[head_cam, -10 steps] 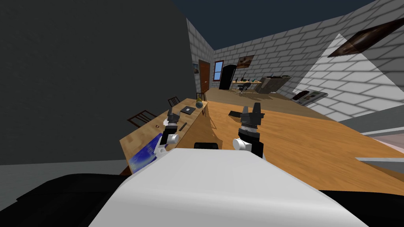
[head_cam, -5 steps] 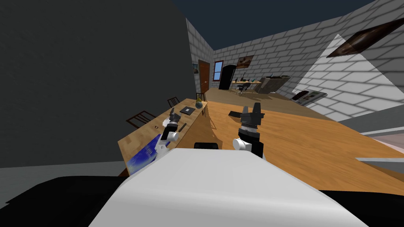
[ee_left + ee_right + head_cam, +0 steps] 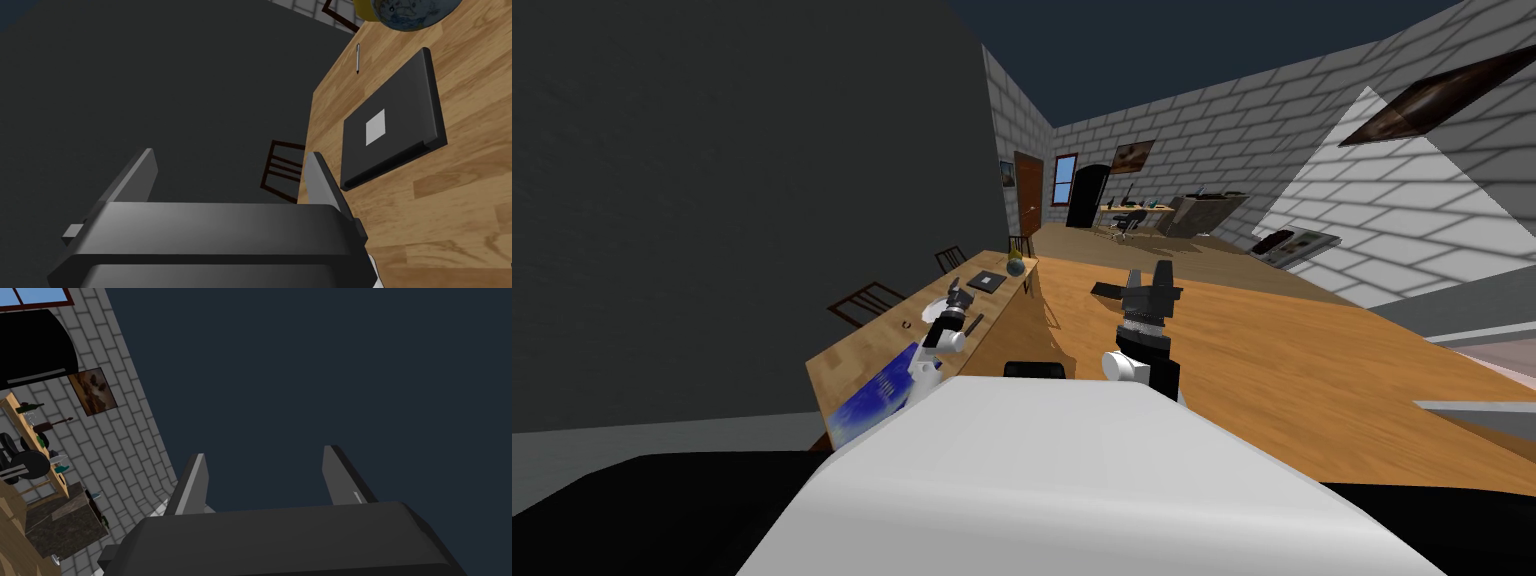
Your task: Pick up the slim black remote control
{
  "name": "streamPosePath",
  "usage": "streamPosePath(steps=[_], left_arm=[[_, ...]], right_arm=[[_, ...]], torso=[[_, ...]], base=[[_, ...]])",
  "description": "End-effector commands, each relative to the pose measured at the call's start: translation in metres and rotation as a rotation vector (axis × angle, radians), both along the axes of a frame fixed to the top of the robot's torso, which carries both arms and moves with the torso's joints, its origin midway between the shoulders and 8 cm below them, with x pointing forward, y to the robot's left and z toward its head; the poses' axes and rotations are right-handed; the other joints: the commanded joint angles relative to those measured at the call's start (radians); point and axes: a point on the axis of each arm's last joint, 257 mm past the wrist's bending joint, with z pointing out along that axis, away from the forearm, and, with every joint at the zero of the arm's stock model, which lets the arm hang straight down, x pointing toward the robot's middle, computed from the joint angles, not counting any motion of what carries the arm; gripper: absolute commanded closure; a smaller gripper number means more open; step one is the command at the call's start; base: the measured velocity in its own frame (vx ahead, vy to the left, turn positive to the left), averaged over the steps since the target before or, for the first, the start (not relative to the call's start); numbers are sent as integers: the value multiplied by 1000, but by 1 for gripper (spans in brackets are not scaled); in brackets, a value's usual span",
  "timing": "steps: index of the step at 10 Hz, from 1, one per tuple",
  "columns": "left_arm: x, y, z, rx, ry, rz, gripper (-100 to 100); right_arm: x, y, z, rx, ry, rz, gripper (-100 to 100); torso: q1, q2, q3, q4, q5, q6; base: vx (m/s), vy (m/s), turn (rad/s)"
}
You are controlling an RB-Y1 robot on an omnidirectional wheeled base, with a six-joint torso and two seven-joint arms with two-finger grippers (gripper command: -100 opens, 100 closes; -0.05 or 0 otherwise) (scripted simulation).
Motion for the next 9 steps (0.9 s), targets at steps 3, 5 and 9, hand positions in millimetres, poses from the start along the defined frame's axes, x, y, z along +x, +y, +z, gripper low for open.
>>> streamPosePath(steps=[3,5,9], left_arm=[[16,13,-40,-75,132,5,-100],[21,19,-59,-110,193,9,-100],[28,30,-98,-182,323,24,-100]], right_arm=[[0,0,0,0,0,0,0],[0,0,0,0,0,0,0],[0,0,0,0,0,0,0]], torso=[[0,0,0,0,0,0],[0,0,0,0,0,0],[1,0,0,0,0,0]], base=[[34,-4,-1],[31,-7,2],[33,-2,5]])
